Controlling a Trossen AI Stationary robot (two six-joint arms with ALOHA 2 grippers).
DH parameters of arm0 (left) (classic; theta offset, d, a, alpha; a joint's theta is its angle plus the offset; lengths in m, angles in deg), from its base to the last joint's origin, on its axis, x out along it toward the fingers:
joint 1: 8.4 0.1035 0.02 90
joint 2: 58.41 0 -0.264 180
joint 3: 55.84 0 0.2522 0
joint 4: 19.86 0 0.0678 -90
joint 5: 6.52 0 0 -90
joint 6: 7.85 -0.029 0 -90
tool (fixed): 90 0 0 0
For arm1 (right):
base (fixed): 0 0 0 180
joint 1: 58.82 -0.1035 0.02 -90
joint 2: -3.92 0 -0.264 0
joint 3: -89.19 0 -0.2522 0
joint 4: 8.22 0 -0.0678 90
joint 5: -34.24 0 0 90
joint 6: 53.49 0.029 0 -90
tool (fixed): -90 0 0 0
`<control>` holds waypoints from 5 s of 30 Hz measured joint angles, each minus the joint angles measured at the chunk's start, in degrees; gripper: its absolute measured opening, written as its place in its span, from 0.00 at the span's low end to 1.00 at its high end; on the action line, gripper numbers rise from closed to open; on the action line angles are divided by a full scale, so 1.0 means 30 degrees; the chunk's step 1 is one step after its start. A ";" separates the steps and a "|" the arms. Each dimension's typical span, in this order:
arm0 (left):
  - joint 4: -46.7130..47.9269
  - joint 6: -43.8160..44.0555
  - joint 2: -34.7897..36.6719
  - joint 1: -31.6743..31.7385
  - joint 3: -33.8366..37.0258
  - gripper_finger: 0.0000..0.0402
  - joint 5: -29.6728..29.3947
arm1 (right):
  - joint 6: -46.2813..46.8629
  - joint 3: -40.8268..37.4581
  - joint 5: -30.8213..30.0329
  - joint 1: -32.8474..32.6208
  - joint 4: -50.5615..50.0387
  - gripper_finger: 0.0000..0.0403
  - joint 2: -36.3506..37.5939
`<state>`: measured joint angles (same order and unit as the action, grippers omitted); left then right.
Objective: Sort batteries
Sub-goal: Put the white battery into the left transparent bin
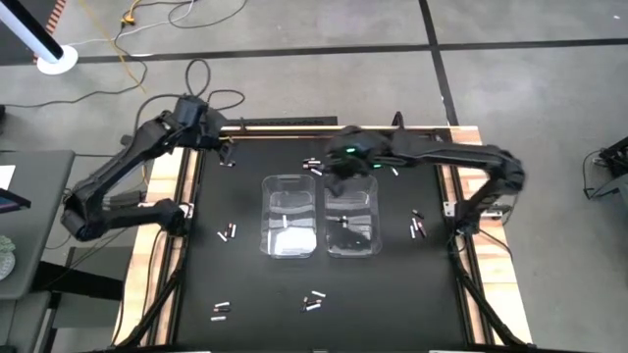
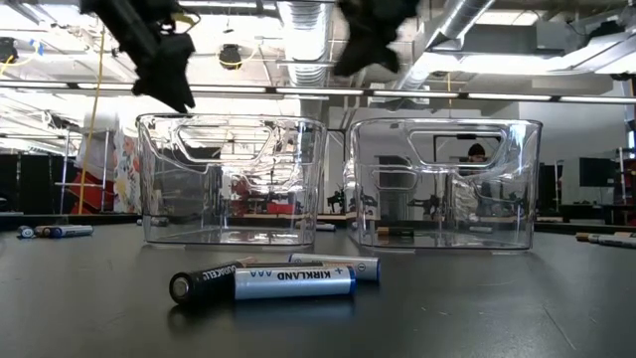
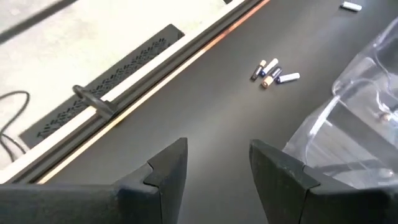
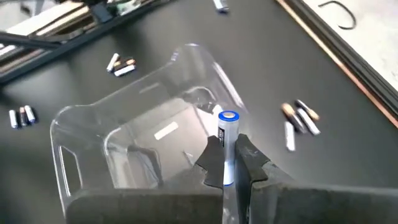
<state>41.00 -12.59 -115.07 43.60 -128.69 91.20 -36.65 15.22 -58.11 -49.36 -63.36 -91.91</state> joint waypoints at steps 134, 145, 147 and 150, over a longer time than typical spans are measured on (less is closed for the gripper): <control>0.0304 0.3536 0.1411 0.0061 0.0007 0.42 0.0066 | 0.5353 -1.4043 -0.3759 0.7988 -0.4115 0.23 0.8776; 0.0300 0.4112 -0.0611 0.0054 0.0007 0.42 0.0059 | 0.0951 -1.4274 -0.1187 1.1231 -0.0682 0.34 0.5875; 0.0159 0.4075 -0.0610 0.0047 0.0007 0.42 0.0062 | 0.0288 -1.4266 -0.1185 1.1424 -0.0424 0.39 0.5226; -0.0380 0.4120 -0.0607 0.0047 0.0007 0.42 0.0066 | -0.0740 -1.4266 -0.1180 1.1493 -0.0191 0.47 0.4140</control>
<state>39.86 -0.23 -116.89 43.74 -128.67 91.40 -38.86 -27.58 -61.65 -14.88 -63.93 -79.48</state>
